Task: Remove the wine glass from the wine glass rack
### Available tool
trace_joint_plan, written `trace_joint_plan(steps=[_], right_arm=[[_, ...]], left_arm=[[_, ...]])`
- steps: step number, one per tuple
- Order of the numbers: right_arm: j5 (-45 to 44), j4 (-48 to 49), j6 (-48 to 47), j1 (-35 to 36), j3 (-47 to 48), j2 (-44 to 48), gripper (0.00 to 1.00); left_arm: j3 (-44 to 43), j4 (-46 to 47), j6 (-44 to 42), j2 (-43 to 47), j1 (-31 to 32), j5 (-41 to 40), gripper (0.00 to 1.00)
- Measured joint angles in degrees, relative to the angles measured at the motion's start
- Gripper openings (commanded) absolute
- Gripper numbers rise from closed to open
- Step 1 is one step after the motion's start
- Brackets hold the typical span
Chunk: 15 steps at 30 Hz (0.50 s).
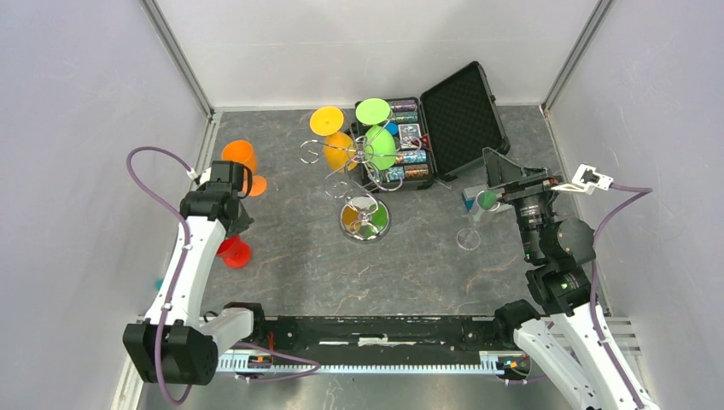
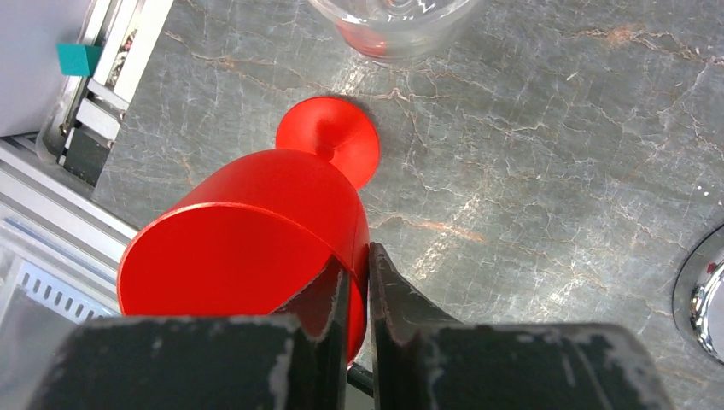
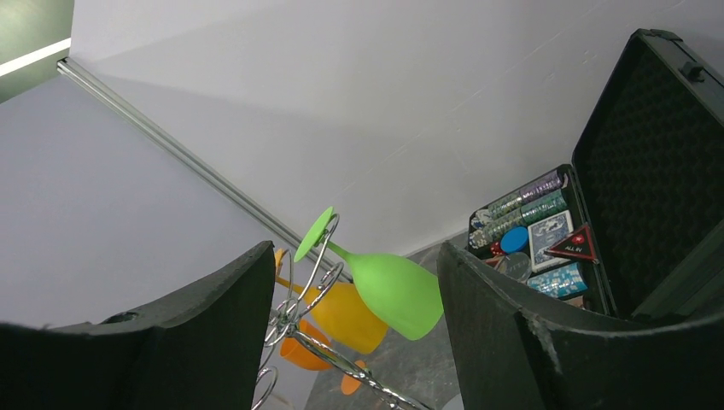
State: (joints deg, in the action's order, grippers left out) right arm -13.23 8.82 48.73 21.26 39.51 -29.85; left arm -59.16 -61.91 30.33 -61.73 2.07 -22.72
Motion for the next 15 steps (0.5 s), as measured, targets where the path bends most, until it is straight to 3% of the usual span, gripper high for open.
trace_joint_plan(steps=[9,15], right_arm=[[-0.52,-0.79,-0.20,0.00,0.00,0.17,0.74],[-0.33,-0.79,-0.20,0.00,0.00,0.00,0.75]], left_arm=[[0.76,0.09,1.86,-3.02,-1.25,-2.38,0.29],[-0.66,-1.27,2.12,-6.08,-1.25,-4.07,0.51]])
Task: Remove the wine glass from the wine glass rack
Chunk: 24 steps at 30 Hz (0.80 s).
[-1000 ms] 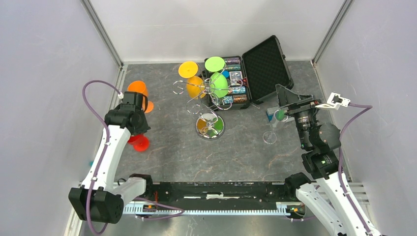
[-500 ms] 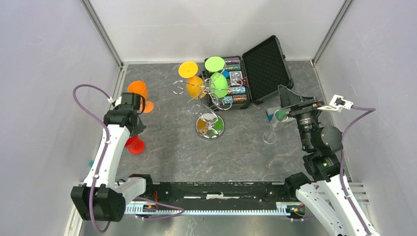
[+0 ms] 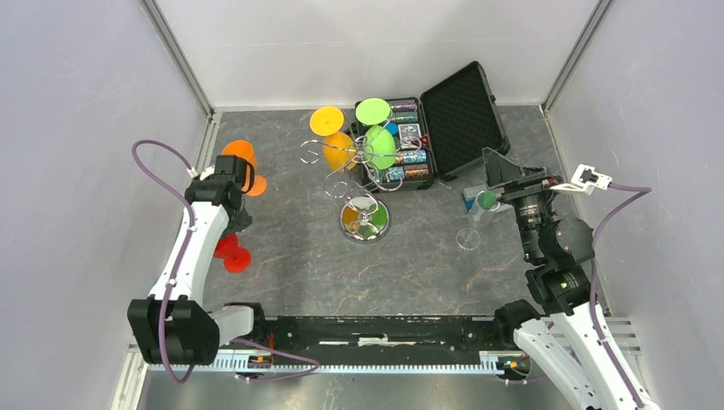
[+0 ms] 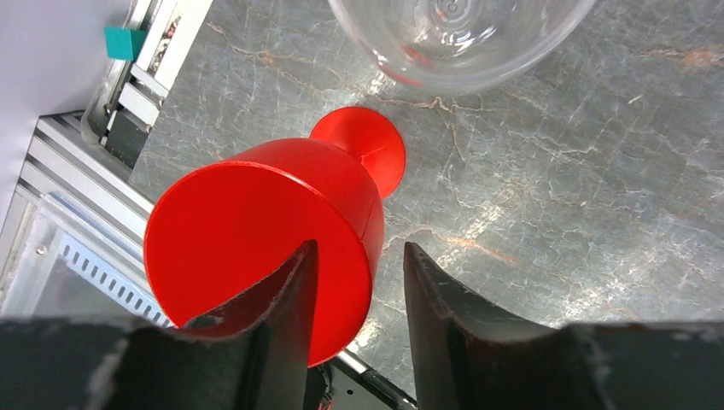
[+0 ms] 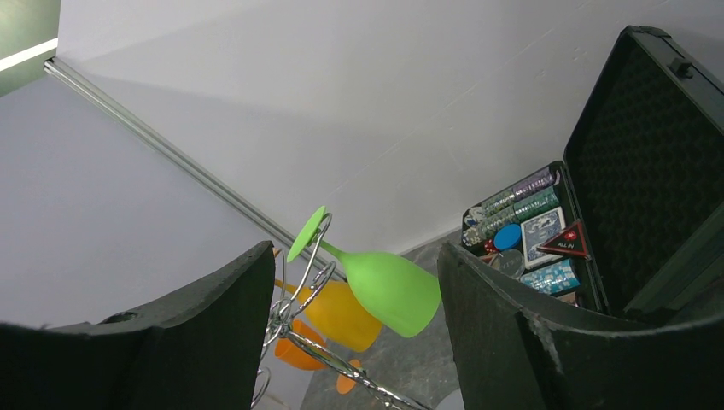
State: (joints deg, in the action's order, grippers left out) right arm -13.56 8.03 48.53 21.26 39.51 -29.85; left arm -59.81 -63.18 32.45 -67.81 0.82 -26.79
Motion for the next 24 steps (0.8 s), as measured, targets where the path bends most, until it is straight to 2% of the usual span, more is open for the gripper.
trace_joint_plan(steps=[9,15,18,24], right_arm=[[1.16,-0.63,0.02,0.00,0.02,-2.01,0.74],[6.21,-3.23,-0.09,0.00,3.91,-9.07,0.73],[10.12,-4.24,-0.59,0.00,8.52,-14.69,0.72],[17.11,-7.21,-2.49,0.00,19.32,-26.25,0.69]], left_arm=[[-6.78,-2.34,-0.46,0.31,0.00,1.01,0.68],[-12.24,-4.48,-1.53,3.63,0.00,2.08,0.81],[-14.49,-4.26,-3.67,5.60,0.00,4.07,0.98],[-18.36,0.61,-8.44,8.52,-0.11,13.94,1.00]])
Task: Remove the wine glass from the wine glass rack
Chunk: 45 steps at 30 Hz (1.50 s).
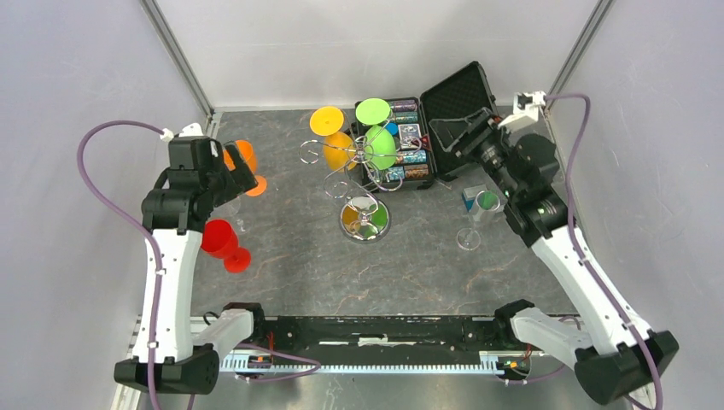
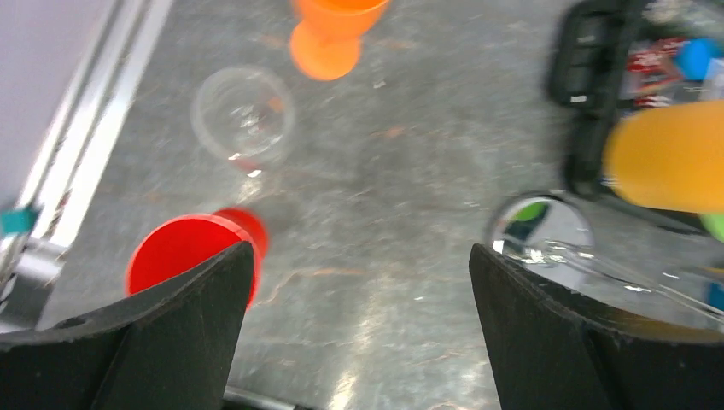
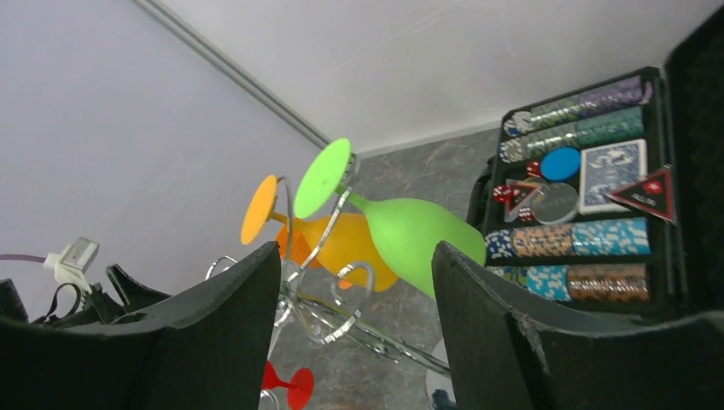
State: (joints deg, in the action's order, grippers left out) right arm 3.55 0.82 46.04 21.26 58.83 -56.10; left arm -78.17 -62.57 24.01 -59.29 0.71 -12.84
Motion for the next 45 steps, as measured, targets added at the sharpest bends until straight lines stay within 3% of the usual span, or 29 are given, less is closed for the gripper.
trace_joint_plan(steps=[4,8,15,19,24,37,42,45], right_arm=[[3.89,-0.48,-0.70,0.00,6.99,-6.23,0.68],[6.29,-0.66,-0.46,0.00,8.04,-8.00,0.68],[8.48,1.57,0.87,0.00,4.63,-6.08,0.69],[9.57,4.68,2.82,0.00,-0.48,-2.47,0.70],[10.14,6.51,4.31,0.00,-2.75,0.42,0.70],[10.36,9.01,5.33,0.00,-4.94,2.40,0.71],[10.36,9.03,5.66,0.00,-5.68,2.45,0.70],[10.34,9.05,5.88,0.00,-6.14,2.56,0.69]], left_arm=[[-2.75,7.08,-0.57,0.50,0.00,9.84,1.00],[-3.48,17.40,0.61,-0.22,0.00,21.22,1.00],[-1.22,40.96,12.55,-5.38,0.00,38.99,0.95],[-0.26,50.97,20.37,-11.82,0.00,45.83,0.89],[1.99,54.95,25.70,-16.57,0.17,49.66,0.87],[6.47,64.02,34.49,-19.67,3.30,57.07,0.54],[7.17,64.24,35.28,-19.74,3.28,58.07,0.31],[7.21,64.46,35.78,-19.74,3.30,58.31,0.25]])
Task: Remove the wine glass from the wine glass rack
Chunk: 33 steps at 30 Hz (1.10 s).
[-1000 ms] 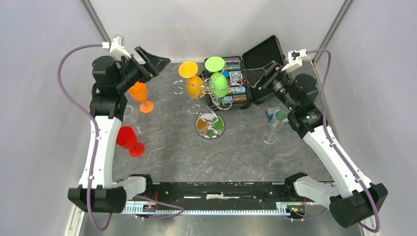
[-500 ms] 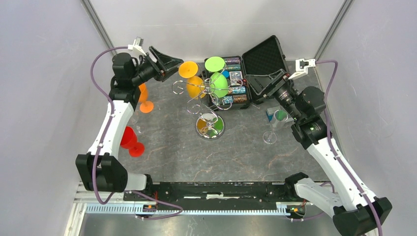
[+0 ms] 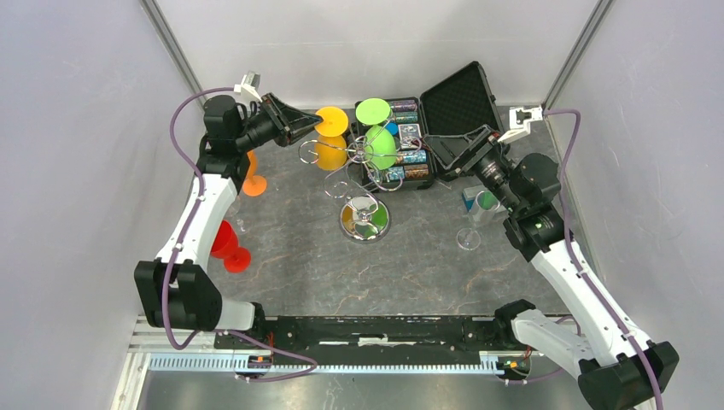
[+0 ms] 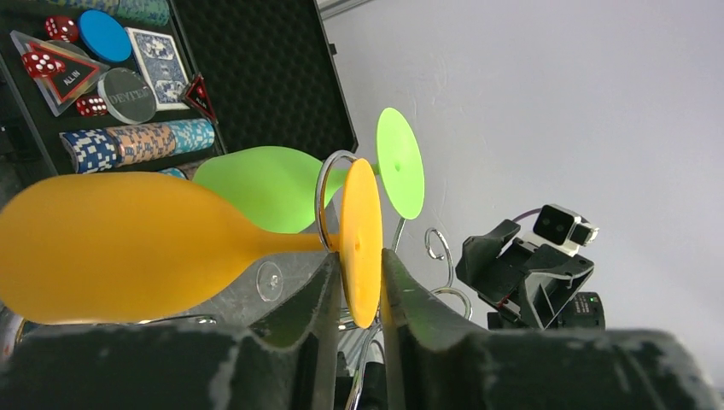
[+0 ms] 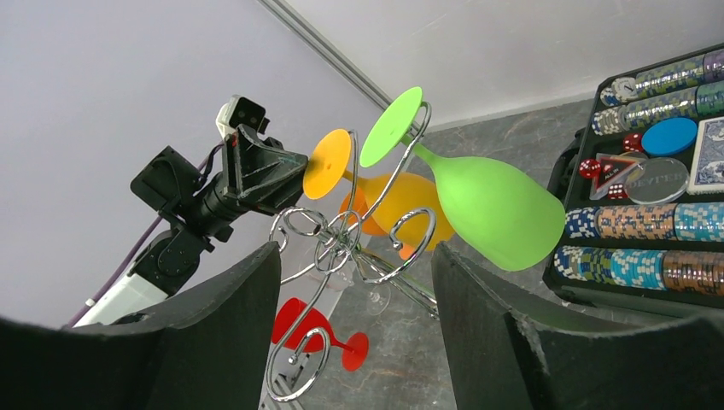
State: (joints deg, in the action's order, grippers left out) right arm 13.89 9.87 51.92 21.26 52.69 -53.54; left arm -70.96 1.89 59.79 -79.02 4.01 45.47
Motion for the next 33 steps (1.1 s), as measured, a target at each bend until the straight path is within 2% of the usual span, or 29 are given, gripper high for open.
trace_joint_plan(steps=[9,18,25,33], right_arm=[[-1.18,0.42,0.79,0.00,-1.68,0.90,0.68],[-2.14,0.59,1.09,0.00,-2.05,1.11,0.68],[-2.16,0.85,1.64,0.00,-2.91,1.29,0.68],[-2.38,1.09,1.84,0.00,-3.19,1.99,0.68]], left_arm=[[0.00,0.24,2.19,0.00,0.00,0.22,0.03],[-0.13,3.13,5.75,-0.28,0.02,1.18,0.02],[-0.22,10.34,12.39,-2.14,0.28,1.03,0.02],[-0.44,15.23,15.93,-4.20,1.07,-0.90,0.02]])
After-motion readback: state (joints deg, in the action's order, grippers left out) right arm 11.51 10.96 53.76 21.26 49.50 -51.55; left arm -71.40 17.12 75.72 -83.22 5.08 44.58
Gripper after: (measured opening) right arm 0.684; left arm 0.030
